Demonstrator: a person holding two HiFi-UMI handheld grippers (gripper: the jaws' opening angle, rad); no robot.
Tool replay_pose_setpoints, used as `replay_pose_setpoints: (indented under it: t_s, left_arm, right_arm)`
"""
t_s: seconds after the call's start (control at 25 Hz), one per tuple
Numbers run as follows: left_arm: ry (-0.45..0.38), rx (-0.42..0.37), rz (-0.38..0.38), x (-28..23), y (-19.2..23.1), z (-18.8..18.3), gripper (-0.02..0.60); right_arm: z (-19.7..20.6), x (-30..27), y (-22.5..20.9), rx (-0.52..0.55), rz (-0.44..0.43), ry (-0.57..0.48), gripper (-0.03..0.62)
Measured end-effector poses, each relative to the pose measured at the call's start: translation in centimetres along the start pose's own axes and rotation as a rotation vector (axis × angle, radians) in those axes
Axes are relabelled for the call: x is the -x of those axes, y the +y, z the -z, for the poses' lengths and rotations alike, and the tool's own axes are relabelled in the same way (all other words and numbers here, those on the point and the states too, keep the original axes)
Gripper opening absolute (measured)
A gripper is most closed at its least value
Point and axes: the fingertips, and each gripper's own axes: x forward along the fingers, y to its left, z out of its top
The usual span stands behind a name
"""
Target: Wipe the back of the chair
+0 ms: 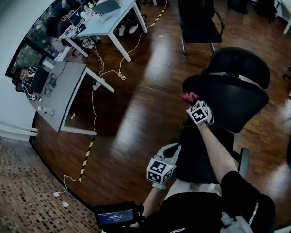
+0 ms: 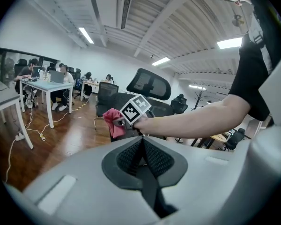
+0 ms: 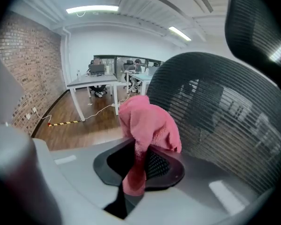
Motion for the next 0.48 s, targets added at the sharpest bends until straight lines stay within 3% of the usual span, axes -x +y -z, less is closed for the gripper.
replay_pose_setpoints:
  t_s: [0.2, 0.48]
  left_arm:
    - [0.015, -0.012, 0.010, -0.9, -0.5, 0.2, -0.009]
    - [0.033, -0.050, 0.073, -3.8, -4.7, -0.1, -0.009]
  right_arm:
    - [2.0, 0.9, -2.1, -0.026, 0.024, 0.011, 0.040]
    - [6.5, 4.6, -6.3, -0.092, 0.077, 0.016, 0.040]
